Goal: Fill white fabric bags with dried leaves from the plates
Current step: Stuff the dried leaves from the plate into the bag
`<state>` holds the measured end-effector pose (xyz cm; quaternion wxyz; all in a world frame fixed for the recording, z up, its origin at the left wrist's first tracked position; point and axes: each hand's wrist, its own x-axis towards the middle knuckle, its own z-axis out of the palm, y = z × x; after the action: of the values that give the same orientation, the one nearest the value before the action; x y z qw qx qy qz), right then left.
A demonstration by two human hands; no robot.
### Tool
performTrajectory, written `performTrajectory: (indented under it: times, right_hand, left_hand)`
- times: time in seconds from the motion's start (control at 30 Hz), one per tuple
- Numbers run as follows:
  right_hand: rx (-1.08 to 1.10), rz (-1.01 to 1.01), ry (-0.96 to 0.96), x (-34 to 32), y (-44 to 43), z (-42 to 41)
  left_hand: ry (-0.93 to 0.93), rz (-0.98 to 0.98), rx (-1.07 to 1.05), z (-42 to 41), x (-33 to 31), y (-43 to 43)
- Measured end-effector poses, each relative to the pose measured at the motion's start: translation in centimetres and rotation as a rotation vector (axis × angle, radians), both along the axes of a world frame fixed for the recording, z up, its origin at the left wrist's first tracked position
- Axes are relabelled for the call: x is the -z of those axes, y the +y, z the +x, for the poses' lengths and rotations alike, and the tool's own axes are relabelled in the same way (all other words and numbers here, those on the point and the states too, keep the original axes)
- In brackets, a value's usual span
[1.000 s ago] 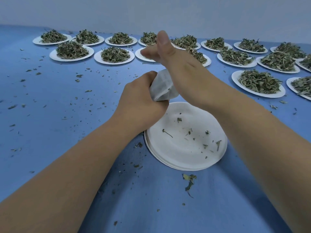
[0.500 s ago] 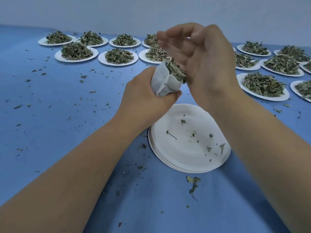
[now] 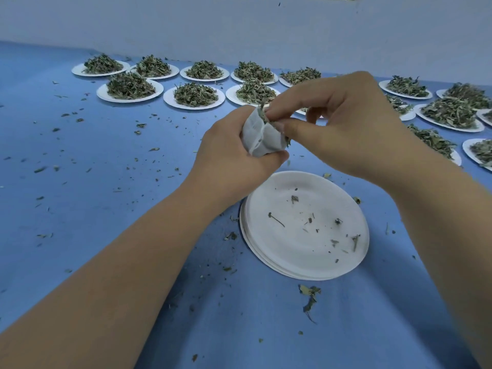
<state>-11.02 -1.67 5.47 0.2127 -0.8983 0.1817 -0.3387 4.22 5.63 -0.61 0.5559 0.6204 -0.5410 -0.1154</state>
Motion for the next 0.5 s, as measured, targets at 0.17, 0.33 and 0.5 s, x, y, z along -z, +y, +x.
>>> performTrajectory:
  times: [0.17,0.33,0.5]
  right_hand:
    - [0.002,-0.153,0.234,-2.0,0.5,0.2]
    - [-0.011,-0.145,0.249,-2.8,1.1,0.1]
    - [0.056,-0.055,0.114,-1.7,1.5,-0.5]
  left_hand:
    - [-0.105,-0.006,0.003,-0.3,0.2,-0.4]
    - [-0.157,-0.038,-0.015,-0.2,0.0,-0.4]
    - [-0.160,-0.028,-0.003,0.1,0.0,-0.2]
